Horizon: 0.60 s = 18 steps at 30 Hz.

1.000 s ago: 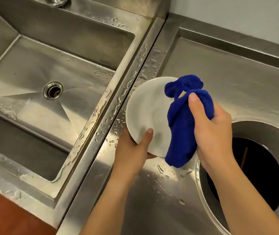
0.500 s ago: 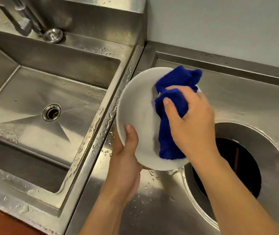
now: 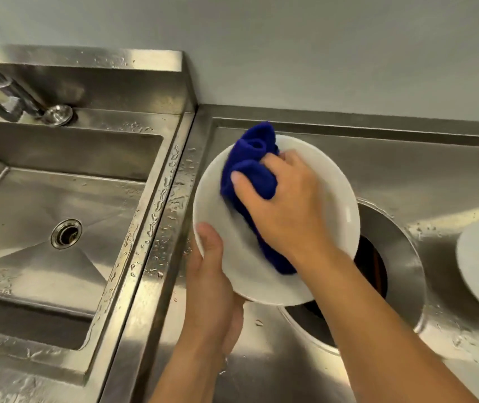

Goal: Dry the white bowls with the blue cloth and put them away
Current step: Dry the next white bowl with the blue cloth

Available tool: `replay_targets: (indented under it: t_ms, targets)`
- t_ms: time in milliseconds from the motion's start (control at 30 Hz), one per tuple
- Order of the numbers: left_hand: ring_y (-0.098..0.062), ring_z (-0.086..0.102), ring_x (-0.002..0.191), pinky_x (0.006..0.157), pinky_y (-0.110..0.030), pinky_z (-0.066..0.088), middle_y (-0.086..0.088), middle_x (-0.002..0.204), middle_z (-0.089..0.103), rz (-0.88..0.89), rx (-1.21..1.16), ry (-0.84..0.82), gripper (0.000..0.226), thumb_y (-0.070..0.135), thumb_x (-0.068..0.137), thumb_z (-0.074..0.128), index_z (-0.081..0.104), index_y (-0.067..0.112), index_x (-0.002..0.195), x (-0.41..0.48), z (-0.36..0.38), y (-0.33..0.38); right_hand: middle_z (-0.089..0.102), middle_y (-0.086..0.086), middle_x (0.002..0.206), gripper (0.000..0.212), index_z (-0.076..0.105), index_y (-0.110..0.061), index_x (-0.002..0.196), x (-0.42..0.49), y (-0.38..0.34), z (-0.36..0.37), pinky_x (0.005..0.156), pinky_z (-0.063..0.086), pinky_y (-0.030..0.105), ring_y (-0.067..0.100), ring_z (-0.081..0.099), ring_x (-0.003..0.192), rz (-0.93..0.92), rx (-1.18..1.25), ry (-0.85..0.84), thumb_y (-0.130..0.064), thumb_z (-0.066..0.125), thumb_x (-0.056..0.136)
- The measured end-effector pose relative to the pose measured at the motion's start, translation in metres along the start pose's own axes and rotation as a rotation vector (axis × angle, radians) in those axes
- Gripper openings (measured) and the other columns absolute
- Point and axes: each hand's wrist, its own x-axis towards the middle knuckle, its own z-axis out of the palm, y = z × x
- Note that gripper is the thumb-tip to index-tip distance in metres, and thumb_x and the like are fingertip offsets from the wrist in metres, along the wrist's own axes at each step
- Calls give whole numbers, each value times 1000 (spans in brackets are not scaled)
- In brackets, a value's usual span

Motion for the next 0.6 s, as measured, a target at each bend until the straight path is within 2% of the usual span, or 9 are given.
replay_targets:
  t_ms: [67, 133, 167, 267, 333, 367, 467, 533, 600]
  targets:
    - [-22, 72, 123, 92, -37, 63, -5, 134, 75, 51, -6, 3, 65, 67, 91, 49, 64, 28, 141, -3, -3, 4, 55, -14, 82, 18, 59, -41, 77, -18, -10, -2, 67, 40, 9, 1, 56, 74, -43, 119, -275, -55, 65, 86]
    - [-24, 75, 118, 88, -36, 64, -5, 126, 79, 102, 1, 43, 66, 70, 87, 50, 68, 27, 134, -2, -10, 11, 59, -11, 86, 26, 62, -37, 77, -37, -1, -16, 65, 47, 26, 9, 62, 77, -99, -65, -516, -62, 57, 81]
    - [-24, 76, 116, 87, -38, 65, -2, 125, 79, 121, 18, 55, 70, 73, 82, 52, 66, 30, 136, -3, -14, 12, 59, -10, 90, 28, 65, -34, 81, -43, 10, -25, 64, 47, 32, 17, 64, 80, -138, -231, -532, -61, 58, 80]
    - [-18, 76, 113, 82, -40, 67, 8, 128, 77, 116, 77, 33, 71, 74, 80, 55, 59, 38, 141, -17, -7, 7, 52, -4, 96, 26, 70, -21, 91, -39, 33, -48, 60, 34, 28, 24, 57, 76, -85, -561, -120, -48, 69, 90]
    - [-18, 76, 113, 73, -37, 67, 6, 129, 77, 37, 57, 17, 69, 74, 81, 57, 61, 38, 140, -29, 8, -1, 47, -3, 96, 28, 70, -14, 95, -28, 19, -40, 64, 33, 27, 19, 49, 74, 6, -379, 136, -41, 70, 94]
    - [-20, 76, 114, 72, -36, 66, 4, 131, 76, 10, 30, -3, 69, 73, 83, 56, 61, 36, 141, -31, 15, -4, 50, -4, 97, 27, 70, -15, 97, -24, 7, -31, 66, 34, 25, 16, 50, 77, 33, -187, 132, -41, 69, 95]
    - [-23, 73, 123, 90, -43, 63, -4, 134, 75, 54, -29, -6, 63, 66, 94, 44, 63, 30, 142, -32, 17, -2, 62, -8, 87, 19, 68, -30, 87, -31, -21, -23, 68, 41, 24, 11, 58, 78, 2, 152, -243, -47, 67, 93]
    - [-23, 74, 120, 90, -39, 63, -5, 129, 77, 112, -26, 27, 69, 67, 91, 43, 63, 25, 142, -31, 10, 5, 62, -10, 78, 26, 59, -33, 70, -43, -14, -41, 63, 44, 26, 11, 58, 72, -46, -7, -531, -51, 69, 87]
    - [-22, 77, 114, 84, -37, 65, -1, 126, 78, 165, 6, 41, 81, 75, 82, 50, 57, 28, 147, -34, 7, 10, 59, -10, 81, 25, 61, -31, 71, -53, 6, -63, 55, 42, 31, 17, 57, 71, -92, -317, -563, -51, 69, 85]
